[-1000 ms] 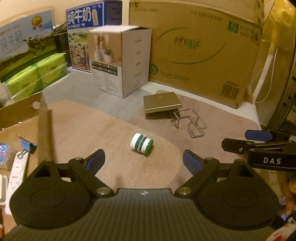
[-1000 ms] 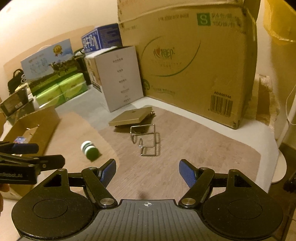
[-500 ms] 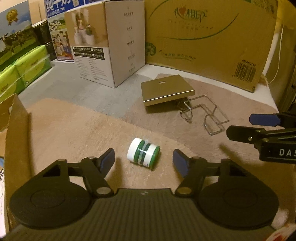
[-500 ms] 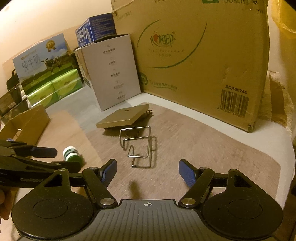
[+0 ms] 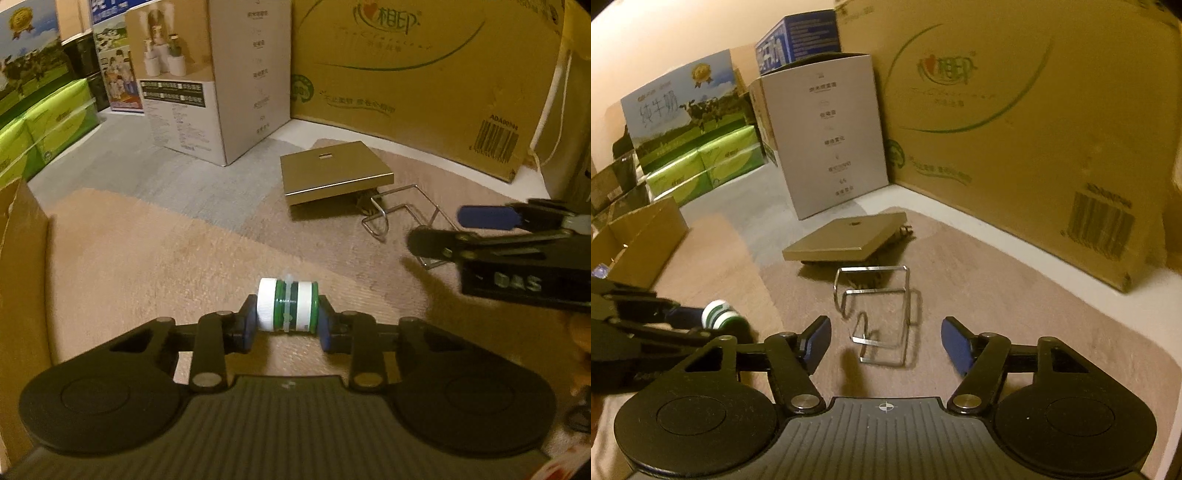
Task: Organize rigid objects
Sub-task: 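Grasp the metal wire rack with the right tool while the left tool holds the bottle, then carry the bottle with the left tool while the right tool carries the wire rack toward the tray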
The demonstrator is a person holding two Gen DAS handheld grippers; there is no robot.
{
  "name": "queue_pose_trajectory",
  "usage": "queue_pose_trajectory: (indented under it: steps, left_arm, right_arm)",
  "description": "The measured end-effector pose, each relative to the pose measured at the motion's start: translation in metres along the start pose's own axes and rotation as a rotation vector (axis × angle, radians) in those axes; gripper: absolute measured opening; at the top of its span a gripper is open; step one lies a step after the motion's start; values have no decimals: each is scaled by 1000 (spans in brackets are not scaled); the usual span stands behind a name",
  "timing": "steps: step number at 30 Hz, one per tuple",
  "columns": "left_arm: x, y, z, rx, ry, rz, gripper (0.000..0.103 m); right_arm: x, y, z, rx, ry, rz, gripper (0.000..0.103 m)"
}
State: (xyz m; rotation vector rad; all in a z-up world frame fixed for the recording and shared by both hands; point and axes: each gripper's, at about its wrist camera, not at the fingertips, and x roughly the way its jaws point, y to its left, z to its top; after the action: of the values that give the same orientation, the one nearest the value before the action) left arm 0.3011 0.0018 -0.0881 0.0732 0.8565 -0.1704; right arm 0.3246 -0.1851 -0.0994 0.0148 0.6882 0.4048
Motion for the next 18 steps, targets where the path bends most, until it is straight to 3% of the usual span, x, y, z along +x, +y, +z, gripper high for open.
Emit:
queue_pose_trajectory:
  steps: [7, 10, 18]
  left_arm:
    - [-3, 0, -3, -26, -20, 13, 29]
    - [-3, 0, -5, -24, -33, 23, 29]
    - [0, -3, -7, -14, -66, 36, 32]
  right_arm:
    - [31, 10, 11, -27, 12, 0, 65]
    - [40, 12, 12, -41, 23, -11, 52]
    - [23, 5, 6, -22, 1, -28, 52]
